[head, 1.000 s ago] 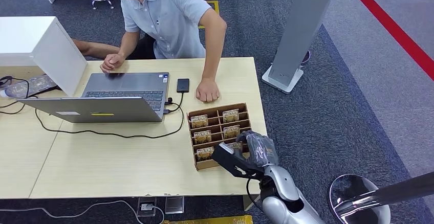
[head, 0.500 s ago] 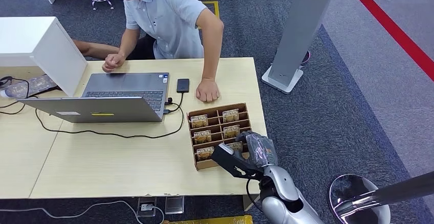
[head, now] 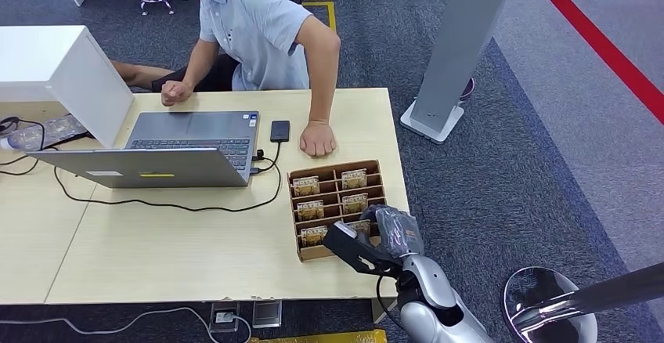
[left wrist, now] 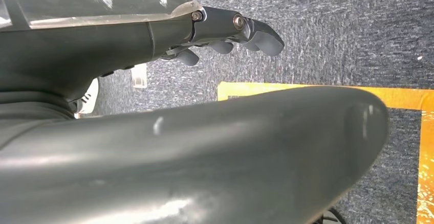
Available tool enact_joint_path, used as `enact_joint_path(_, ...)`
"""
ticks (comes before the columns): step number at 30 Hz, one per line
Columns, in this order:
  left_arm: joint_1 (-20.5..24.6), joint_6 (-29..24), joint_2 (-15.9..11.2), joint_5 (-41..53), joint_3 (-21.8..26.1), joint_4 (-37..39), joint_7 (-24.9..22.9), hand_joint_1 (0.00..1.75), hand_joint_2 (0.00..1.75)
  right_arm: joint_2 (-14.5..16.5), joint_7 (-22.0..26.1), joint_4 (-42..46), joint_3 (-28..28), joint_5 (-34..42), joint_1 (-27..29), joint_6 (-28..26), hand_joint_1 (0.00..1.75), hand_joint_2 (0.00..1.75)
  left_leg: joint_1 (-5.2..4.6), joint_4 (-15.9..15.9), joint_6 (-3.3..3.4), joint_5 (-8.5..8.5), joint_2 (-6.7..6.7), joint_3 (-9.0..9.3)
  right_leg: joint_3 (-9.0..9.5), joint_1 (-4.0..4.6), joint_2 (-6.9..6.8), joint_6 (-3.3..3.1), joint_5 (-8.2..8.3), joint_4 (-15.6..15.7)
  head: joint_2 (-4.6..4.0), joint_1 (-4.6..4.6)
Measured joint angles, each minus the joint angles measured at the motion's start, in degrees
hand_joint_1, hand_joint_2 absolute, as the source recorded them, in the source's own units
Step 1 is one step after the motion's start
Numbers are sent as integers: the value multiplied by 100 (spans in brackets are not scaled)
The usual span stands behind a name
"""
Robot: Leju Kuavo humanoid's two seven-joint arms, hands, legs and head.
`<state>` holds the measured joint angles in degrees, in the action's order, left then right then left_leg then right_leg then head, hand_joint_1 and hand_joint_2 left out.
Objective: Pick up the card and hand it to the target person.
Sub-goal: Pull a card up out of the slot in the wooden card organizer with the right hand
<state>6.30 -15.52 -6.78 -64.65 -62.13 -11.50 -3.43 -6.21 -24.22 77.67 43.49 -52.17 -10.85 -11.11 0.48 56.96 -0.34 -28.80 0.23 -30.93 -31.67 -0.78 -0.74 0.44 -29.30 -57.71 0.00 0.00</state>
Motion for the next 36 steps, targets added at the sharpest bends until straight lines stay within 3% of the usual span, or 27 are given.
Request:
enact_joint_path(5,-1,-39,8,-19,18,1,0,0,0,-18,-6,-3,-11,56,6,18,164,175,2,-3,1,0,0,3,4,2,1,-1,0,5,0,0)
enact_joint_path(8,-5,-26,7,-40,36,-7,-10,0,0,-22,1,-2,-11,69,8,12,174,175,1,-3,1,-2,-1,4,5,1,0,0,-2,4,0,0)
enact_joint_path(12,-2,-8,4,7,-12,-9,-27,0,175,-21,13,-13,-5,75,-6,9,175,175,0,0,1,-2,-1,1,2,0,0,0,-2,0,0,0)
enact_joint_path(20,-9,-85,25,-68,89,-11,57,0,175,-38,216,118,-26,-24,-1,-397,175,175,2,-4,1,1,0,3,4,2,3,-1,2,6,0,0)
enact_joint_path(29,-8,-152,106,-107,113,-10,69,0,175,-106,1544,889,-381,-92,350,-2650,175,175,-2,5,2,-5,-6,-5,-4,-2,-5,1,-7,-4,0,0)
enact_joint_path(33,-8,-174,98,-122,121,-15,62,0,175,167,2336,1093,-853,-47,654,-2889,175,175,-1,4,1,-3,-10,-5,-2,0,-9,1,-6,-2,0,0)
enact_joint_path(36,-8,-178,87,-134,128,-15,48,0,175,252,2514,1032,-926,15,696,-2889,175,175,-1,4,0,-1,-7,-6,-5,0,-6,-1,-4,-4,0,0)
